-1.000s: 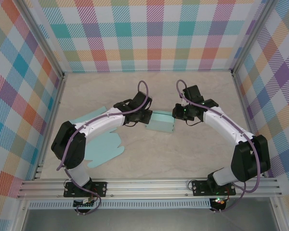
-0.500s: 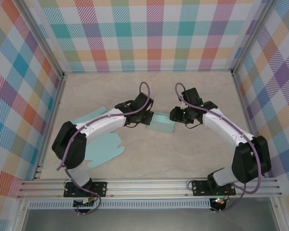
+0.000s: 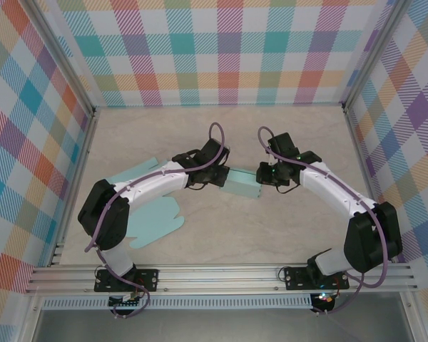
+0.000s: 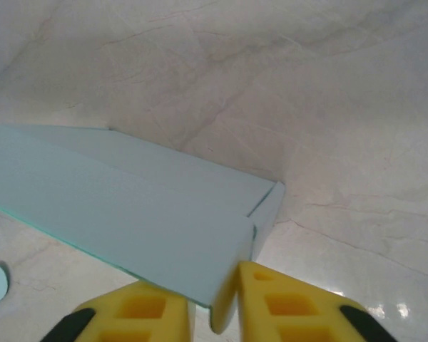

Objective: Fold the paper box

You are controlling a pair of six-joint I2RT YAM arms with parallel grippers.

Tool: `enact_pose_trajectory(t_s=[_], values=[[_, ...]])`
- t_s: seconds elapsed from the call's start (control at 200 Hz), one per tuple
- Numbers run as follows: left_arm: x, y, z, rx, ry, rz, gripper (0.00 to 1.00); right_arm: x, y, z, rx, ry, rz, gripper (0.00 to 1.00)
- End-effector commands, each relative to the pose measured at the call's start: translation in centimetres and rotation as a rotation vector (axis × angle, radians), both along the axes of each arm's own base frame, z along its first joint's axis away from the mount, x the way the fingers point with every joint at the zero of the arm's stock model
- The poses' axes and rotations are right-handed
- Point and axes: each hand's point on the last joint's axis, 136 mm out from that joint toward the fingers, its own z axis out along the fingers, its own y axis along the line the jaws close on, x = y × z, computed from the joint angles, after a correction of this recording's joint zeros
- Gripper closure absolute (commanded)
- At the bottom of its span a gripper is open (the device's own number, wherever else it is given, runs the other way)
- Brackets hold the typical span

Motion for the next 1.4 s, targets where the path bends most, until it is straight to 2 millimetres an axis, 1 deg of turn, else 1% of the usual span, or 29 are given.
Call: enact_pose_trajectory(t_s=[0.0,0.095,0.18,0.285,0.36,0.425,0.575,0.81,0.895,1.02,1.155,1.26,1.34,1.395], values=[[-1.9,-1.3,-2.0,0.015,0.078,-0.062,1.00,-0.5,1.5,1.3,0.069,-0.007,0.035,0.85],[-1.9,-1.5,-2.4,0.019,0.082,-0.063,1.00,0.0,2.5,2.6,0.132,-0.026,0.037,0.88],[-2.1,-1.7,-2.7,0.029,0.084,-0.068,1.00,0.3,3.3,3.5,0.191,-0.032,0.036,0.92],[-2.2,-1.6,-3.0,0.042,0.086,-0.070,1.00,0.6,3.9,3.7,0.240,-0.023,0.022,0.95],[-2.3,-1.6,-3.1,0.047,0.086,-0.070,1.00,0.8,4.2,3.8,0.273,-0.022,0.019,0.95],[-2.3,-1.5,-3.0,0.048,0.083,-0.069,1.00,0.9,4.2,3.7,0.266,-0.021,0.018,0.95],[-2.3,-1.4,-2.8,0.048,0.076,-0.068,1.00,0.7,3.3,2.2,0.201,-0.003,0.010,0.94],[-2.0,-1.4,-2.6,0.049,0.064,-0.057,1.00,-0.6,2.5,-1.0,0.143,0.044,0.026,0.95],[-2.0,-1.4,-2.8,0.050,0.063,-0.050,1.00,-0.9,2.3,-1.8,0.125,0.052,0.036,0.96],[-1.8,-1.1,-2.8,0.051,0.054,-0.034,1.00,-1.3,1.2,-2.7,0.043,0.054,0.035,0.99],[-1.6,-1.0,-1.9,0.023,0.020,-0.012,1.00,-1.2,0.5,-3.4,-0.018,0.042,0.045,1.00],[-1.4,-0.7,-1.2,0.009,-0.007,0.005,0.90,-1.3,0.5,-3.7,-0.033,0.035,0.062,1.00],[-1.4,-0.4,-0.7,-0.009,-0.027,0.025,0.83,-1.3,0.8,-3.4,-0.027,0.009,0.080,1.00],[-1.3,-0.3,-0.2,-0.027,-0.044,0.037,0.75,-1.2,1.0,-3.1,-0.025,-0.014,0.092,1.00]])
